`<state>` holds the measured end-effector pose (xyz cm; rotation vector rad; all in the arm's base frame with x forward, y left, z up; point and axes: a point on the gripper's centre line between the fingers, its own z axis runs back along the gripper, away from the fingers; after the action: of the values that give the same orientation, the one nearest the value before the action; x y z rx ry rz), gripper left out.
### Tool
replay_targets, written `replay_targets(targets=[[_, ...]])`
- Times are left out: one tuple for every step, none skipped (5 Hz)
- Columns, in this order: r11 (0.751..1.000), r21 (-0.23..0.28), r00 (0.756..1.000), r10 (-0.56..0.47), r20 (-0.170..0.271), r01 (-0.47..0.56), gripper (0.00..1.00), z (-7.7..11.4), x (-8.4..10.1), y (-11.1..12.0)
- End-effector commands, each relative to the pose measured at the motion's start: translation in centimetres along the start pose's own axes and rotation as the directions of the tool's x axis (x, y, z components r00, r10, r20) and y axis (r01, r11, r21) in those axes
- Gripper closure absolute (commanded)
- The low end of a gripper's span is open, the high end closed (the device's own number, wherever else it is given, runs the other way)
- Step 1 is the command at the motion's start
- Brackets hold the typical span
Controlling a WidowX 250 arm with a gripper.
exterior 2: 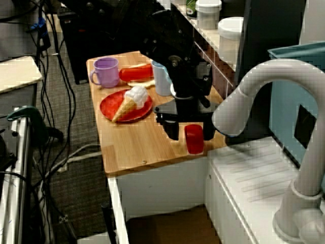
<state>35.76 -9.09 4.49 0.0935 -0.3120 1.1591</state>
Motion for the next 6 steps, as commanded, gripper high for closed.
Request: replay_targets(targets=[[1.0, -0.015, 1.0, 0.003, 0.019, -0.002, 0.0, -0.6, 0.3, -0.2], [1.0, -0.012, 1.0, 0.004, 0.019, -0.004, 0.0, -0.9, 0.2, -0.1], [0.999, -0.033, 1.0, -0.008, 0.004, 0.008, 1.0, -0.6, 0.4, 0.1], [1.0, -0.028, 1.0, -0.009, -0.004, 0.009, 1.0, -0.2, 0.9, 0.3], [0.998, -0.017, 0.998, -0.054, -0.031, 0.054, 1.0, -0.1, 1.6, 0.4], [0.987, -0.033, 0.982, -0.157, -0.107, 0.155, 1.0, 0.2, 3.4, 1.0]])
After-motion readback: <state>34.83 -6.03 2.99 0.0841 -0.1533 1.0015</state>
